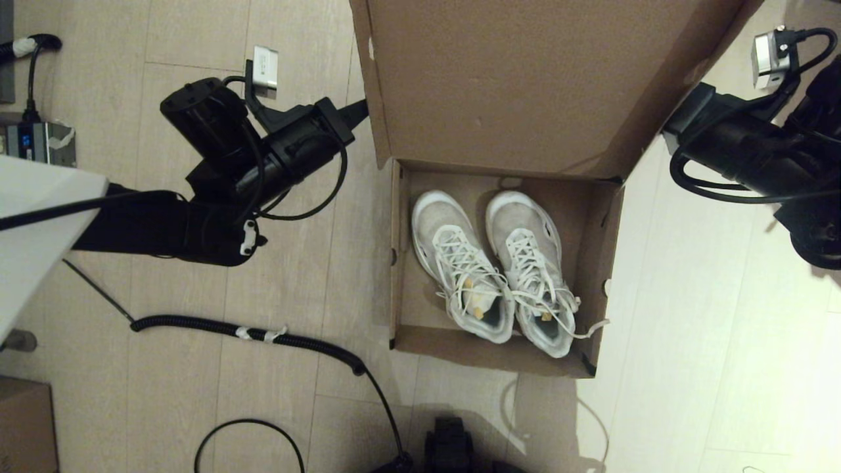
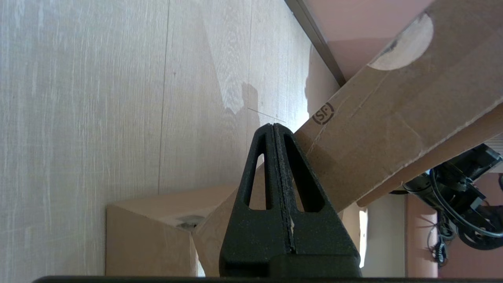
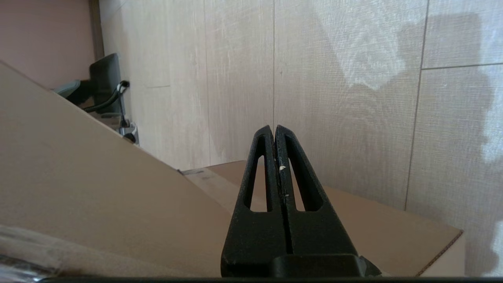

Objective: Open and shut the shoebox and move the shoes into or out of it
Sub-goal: Close the shoe box

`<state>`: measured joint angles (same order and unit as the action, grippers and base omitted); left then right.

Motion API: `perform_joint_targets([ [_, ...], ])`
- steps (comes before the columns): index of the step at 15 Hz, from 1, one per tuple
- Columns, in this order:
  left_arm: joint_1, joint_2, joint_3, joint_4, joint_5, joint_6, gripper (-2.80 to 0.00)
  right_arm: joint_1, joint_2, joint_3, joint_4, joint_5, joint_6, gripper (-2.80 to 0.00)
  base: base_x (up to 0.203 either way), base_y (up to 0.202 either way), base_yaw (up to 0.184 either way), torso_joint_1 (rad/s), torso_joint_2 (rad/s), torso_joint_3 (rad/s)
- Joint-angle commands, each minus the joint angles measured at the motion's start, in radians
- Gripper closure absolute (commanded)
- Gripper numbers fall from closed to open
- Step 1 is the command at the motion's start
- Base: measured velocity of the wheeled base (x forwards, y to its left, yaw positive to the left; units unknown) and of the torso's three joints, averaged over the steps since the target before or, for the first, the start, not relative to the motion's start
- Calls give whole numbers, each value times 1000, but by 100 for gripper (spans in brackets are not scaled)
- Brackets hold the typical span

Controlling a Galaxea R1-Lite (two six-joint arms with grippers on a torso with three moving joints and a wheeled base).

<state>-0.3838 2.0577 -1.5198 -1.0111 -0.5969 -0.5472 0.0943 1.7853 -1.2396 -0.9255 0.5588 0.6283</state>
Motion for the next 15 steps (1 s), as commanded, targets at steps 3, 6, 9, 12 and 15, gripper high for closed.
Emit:
perform_joint_targets([
  [3, 0, -1, 0, -7, -1, -4, 0, -2, -4, 6, -9, -5, 4, 0, 0, 0, 0, 0, 0, 0],
  [6, 0, -7, 8, -8, -1, -4, 0, -8, -9, 24, -8, -6, -1, 0, 0, 0, 0, 0, 0, 0],
  [9, 0, 11, 15, -19, -4, 3, 0, -7, 8, 53, -52, -1, -21, 0, 0, 0, 0, 0, 0, 0],
  [12, 3, 15, 3, -22, -32, 15, 0, -7, 35, 52, -72, 2, -24, 0, 0, 0, 0, 0, 0, 0],
  [15, 3, 5, -7, -23, -38, 14, 0, -8, 73, 27, -72, 3, -54, 0, 0, 0, 0, 0, 0, 0],
])
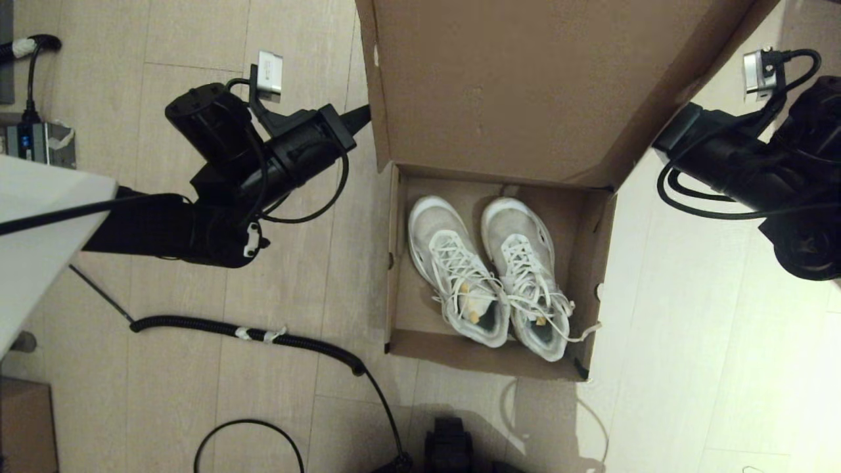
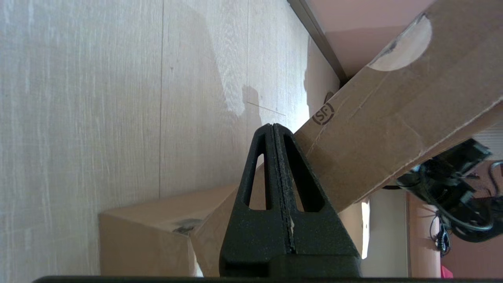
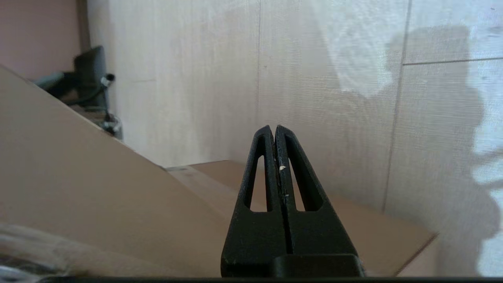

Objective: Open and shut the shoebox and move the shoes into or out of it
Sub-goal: Close the shoe box

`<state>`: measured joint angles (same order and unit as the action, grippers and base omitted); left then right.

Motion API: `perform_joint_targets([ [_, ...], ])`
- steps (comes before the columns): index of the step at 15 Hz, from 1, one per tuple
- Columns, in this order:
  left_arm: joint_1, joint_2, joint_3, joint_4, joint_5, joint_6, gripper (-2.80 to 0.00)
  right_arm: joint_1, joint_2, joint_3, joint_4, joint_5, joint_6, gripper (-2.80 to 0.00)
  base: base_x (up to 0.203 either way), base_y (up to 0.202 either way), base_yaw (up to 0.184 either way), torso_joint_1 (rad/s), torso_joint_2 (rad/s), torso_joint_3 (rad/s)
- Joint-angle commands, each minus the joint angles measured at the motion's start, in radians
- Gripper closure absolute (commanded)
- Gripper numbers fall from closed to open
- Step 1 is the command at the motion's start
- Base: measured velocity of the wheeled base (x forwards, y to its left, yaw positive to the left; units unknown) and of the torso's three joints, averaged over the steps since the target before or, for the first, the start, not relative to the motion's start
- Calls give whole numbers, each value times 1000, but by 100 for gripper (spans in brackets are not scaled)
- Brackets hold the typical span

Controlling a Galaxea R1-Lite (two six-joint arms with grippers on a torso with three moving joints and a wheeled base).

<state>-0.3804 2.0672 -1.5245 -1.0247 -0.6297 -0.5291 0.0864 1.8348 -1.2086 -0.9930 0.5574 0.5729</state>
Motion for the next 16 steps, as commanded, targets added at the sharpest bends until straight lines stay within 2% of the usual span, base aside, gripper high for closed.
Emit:
perform_joint_targets([
  [1, 2, -9, -2, -10, -7, -3, 0, 1, 29, -10, -4, 6, -2, 0, 0, 0, 0, 0, 0, 0],
  [10, 6, -40, 45, -54, -31, -3, 0, 3, 41, -48, -12, 14, 2, 0, 0, 0, 0, 0, 0, 0],
  [16, -5, -127, 261, -110, -36, -3, 0, 44, -40, 51, -12, 22, 2, 0, 0, 0, 0, 0, 0, 0],
])
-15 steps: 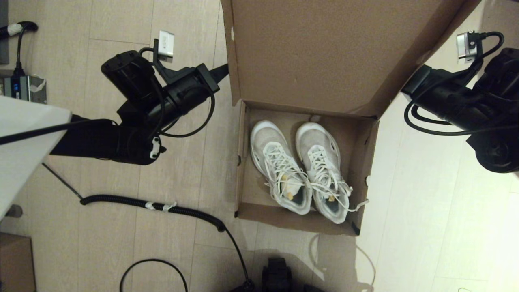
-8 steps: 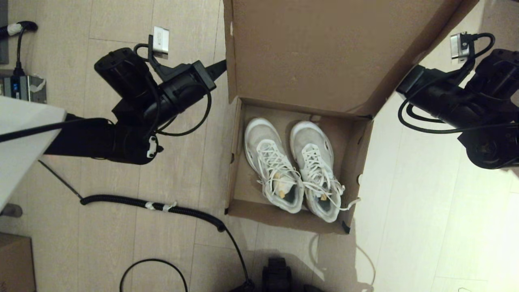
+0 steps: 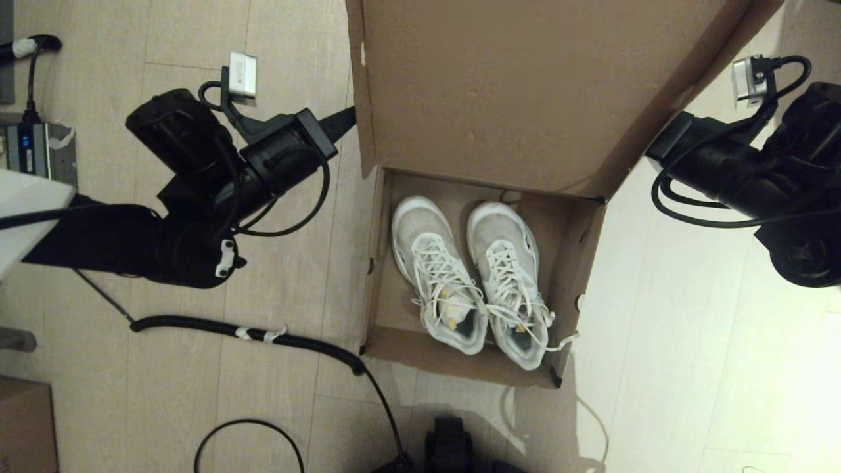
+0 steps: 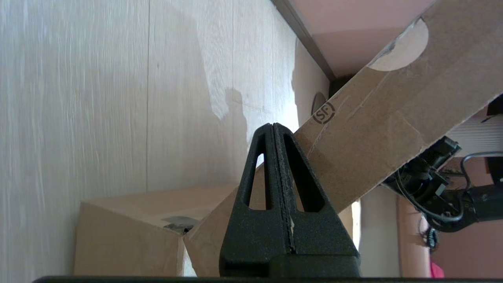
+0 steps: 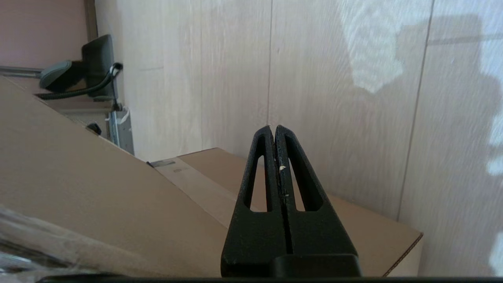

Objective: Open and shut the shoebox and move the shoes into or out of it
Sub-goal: Close the shoe box

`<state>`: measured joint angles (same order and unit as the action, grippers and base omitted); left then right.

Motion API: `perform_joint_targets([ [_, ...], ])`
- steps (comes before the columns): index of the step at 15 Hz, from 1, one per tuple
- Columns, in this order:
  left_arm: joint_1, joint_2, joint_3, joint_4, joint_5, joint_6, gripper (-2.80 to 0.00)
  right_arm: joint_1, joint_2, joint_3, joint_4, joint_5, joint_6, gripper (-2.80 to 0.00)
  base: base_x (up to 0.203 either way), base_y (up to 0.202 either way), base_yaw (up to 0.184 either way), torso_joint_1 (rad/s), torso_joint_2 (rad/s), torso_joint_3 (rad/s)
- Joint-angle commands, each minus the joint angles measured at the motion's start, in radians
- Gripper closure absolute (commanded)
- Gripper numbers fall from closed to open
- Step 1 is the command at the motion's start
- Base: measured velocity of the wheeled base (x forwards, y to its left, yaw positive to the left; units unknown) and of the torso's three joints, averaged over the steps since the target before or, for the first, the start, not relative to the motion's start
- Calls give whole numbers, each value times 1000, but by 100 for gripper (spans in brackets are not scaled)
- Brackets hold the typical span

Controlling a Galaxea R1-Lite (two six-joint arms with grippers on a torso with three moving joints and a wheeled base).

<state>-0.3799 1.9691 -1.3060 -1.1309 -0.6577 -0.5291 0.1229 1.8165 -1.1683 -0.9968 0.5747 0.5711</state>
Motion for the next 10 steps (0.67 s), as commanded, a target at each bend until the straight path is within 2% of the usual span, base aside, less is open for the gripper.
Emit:
perform_joint_targets([
  [1, -8, -43, 86, -23, -15, -3, 0, 12, -30, 25, -8, 5, 3, 0, 0, 0, 0, 0, 0, 0],
  [4, -11, -62, 158, -53, -22, -2, 0, 12, -31, 36, -8, 4, 3, 0, 0, 0, 0, 0, 0, 0],
  [9, -11, -25, 119, -55, -44, 2, 0, 16, -10, 26, -9, 15, -7, 0, 0, 0, 0, 0, 0, 0],
  [10, -9, -8, 113, -56, -53, 23, 0, 23, 5, 19, -14, 16, -9, 0, 0, 0, 0, 0, 0, 0],
])
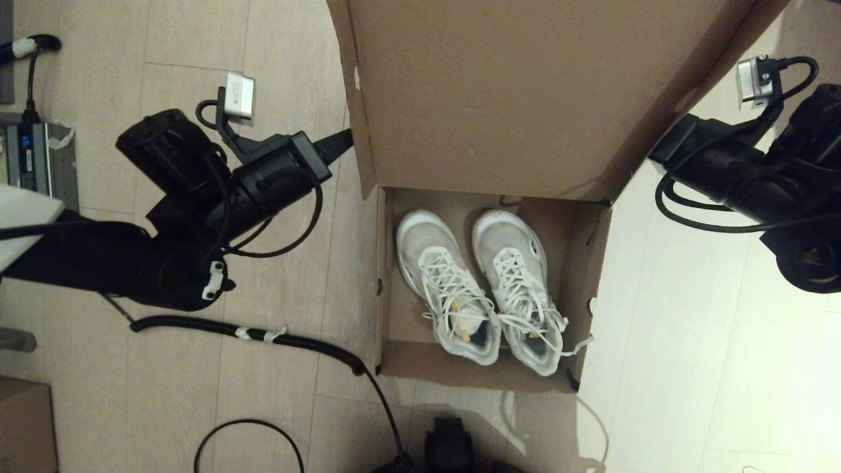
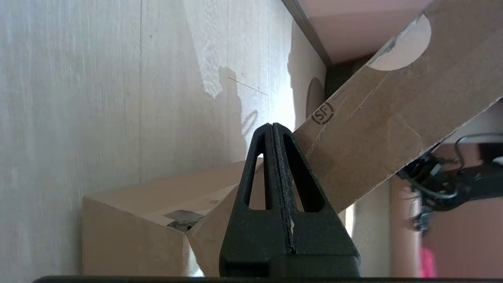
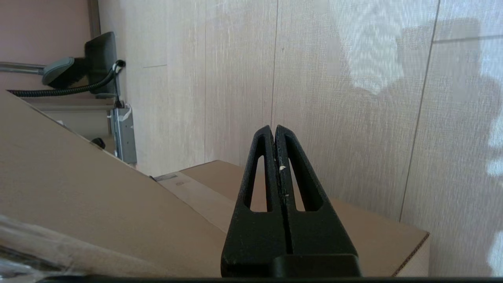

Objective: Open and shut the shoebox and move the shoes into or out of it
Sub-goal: Close the shoe box

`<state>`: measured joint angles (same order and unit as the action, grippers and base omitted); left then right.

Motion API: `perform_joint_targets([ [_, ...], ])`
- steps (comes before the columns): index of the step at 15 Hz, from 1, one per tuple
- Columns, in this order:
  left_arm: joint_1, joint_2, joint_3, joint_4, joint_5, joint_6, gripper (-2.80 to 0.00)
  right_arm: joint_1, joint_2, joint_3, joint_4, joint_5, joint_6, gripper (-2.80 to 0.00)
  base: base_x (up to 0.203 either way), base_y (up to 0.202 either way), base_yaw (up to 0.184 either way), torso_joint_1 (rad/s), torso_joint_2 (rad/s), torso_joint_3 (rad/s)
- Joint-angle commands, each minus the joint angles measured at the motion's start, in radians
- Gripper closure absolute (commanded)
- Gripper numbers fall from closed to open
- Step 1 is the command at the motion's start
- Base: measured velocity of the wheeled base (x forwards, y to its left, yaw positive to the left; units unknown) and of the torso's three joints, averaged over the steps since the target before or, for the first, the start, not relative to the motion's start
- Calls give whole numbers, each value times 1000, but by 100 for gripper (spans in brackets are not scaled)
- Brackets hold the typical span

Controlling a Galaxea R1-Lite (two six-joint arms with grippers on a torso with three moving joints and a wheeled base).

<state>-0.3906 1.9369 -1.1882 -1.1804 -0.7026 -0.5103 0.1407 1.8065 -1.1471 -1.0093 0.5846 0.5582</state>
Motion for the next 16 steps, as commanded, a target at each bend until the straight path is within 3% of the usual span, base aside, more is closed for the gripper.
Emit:
perform_joint_targets([
  [1, 4, 42, -18, -6, -13, 40, 0, 8, 29, -10, -27, 6, 4, 0, 0, 0, 0, 0, 0, 0],
  [6, 21, 114, -179, 7, -27, 70, 0, 10, 100, -117, -74, 8, 9, 0, 0, 0, 0, 0, 0, 0],
  [16, 22, 118, -421, 113, -29, 70, 0, 10, 62, -156, -72, 4, 5, 0, 0, 0, 0, 0, 0, 0],
])
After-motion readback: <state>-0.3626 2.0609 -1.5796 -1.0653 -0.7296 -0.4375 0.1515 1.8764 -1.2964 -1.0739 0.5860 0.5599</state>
